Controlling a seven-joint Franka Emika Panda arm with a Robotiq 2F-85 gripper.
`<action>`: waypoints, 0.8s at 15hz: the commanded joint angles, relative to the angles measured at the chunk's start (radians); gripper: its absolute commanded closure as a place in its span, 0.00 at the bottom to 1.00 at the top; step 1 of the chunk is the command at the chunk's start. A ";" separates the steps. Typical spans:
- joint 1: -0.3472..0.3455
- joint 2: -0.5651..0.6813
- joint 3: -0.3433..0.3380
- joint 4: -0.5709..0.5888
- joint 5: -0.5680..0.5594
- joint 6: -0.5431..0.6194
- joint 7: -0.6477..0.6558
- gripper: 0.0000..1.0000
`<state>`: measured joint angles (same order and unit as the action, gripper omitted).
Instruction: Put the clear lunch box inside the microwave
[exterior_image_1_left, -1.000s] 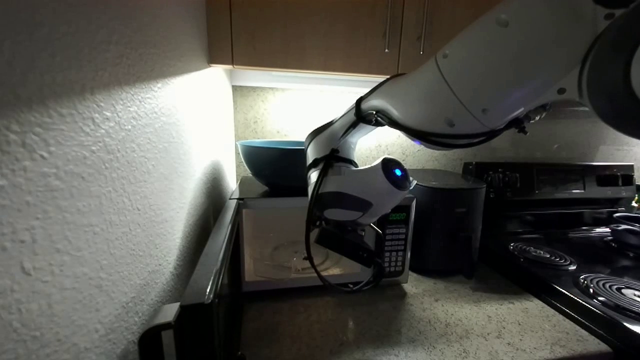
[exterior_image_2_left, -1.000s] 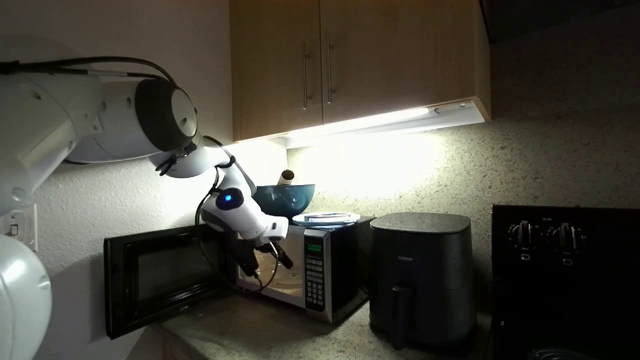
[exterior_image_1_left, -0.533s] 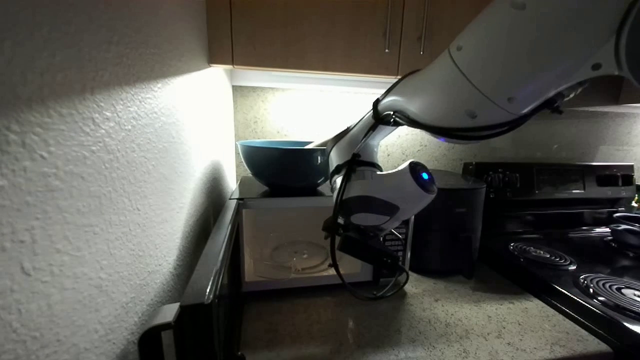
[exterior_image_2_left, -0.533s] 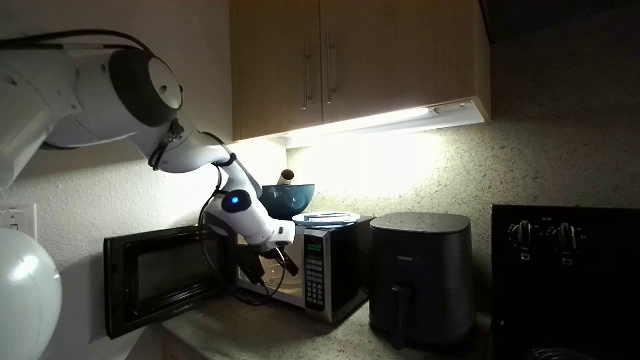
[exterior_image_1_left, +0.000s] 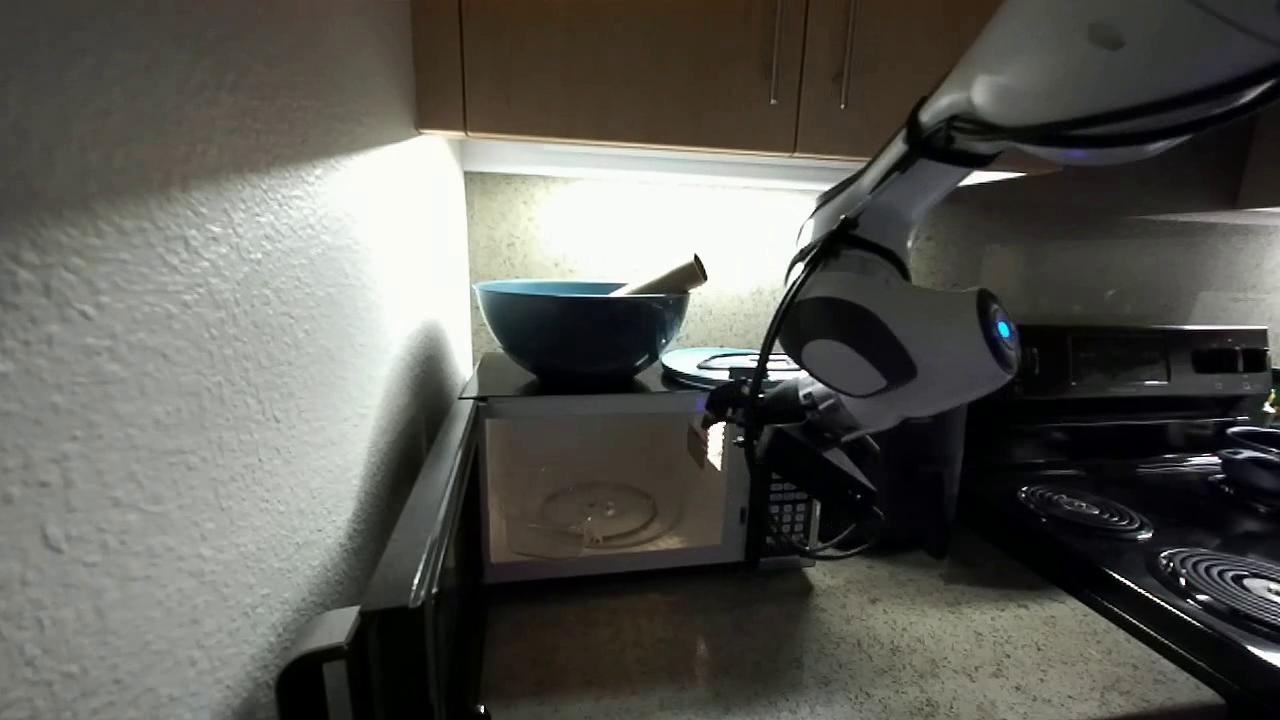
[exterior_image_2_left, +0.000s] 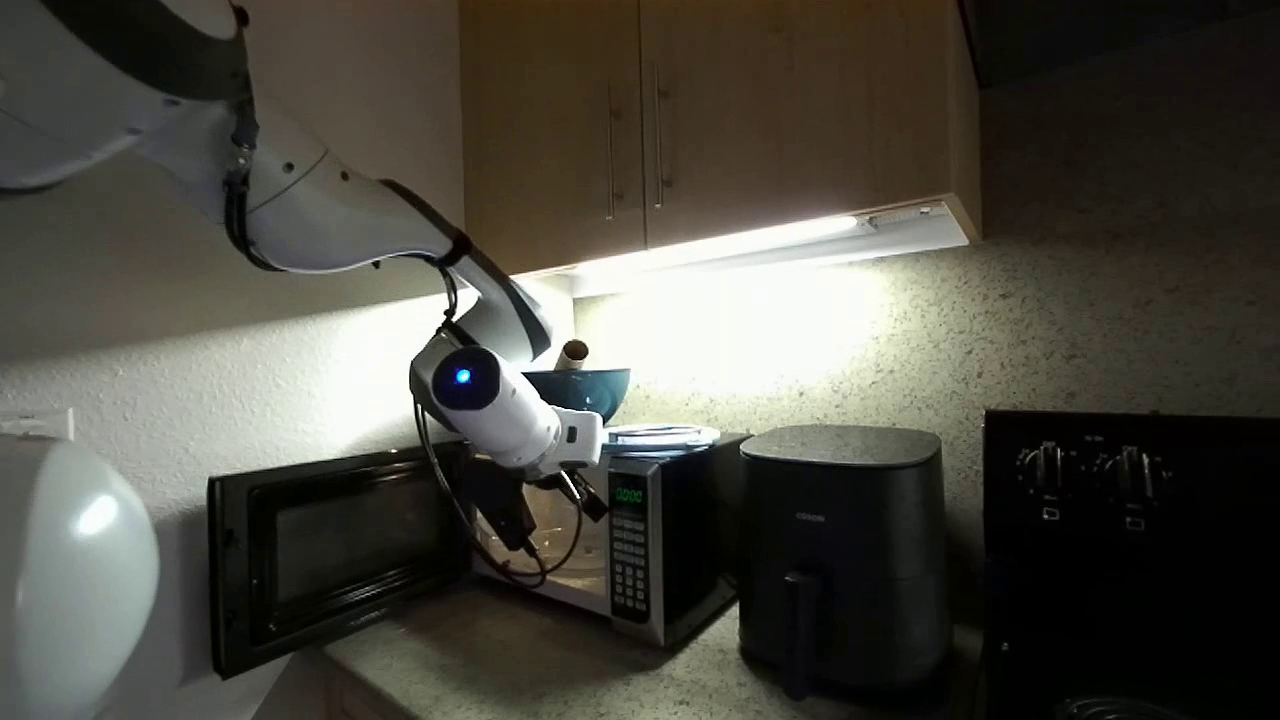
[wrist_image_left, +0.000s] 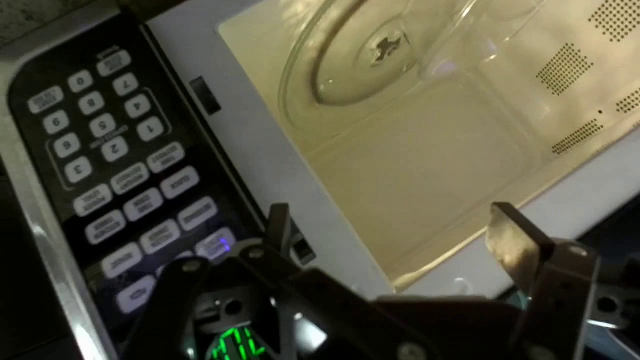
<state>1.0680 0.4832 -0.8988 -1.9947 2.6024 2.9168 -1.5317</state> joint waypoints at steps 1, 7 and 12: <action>0.220 -0.116 -0.263 -0.207 0.006 -0.161 -0.047 0.00; 0.196 -0.097 -0.246 -0.179 0.002 -0.135 -0.013 0.00; 0.202 -0.097 -0.246 -0.179 0.002 -0.135 -0.013 0.00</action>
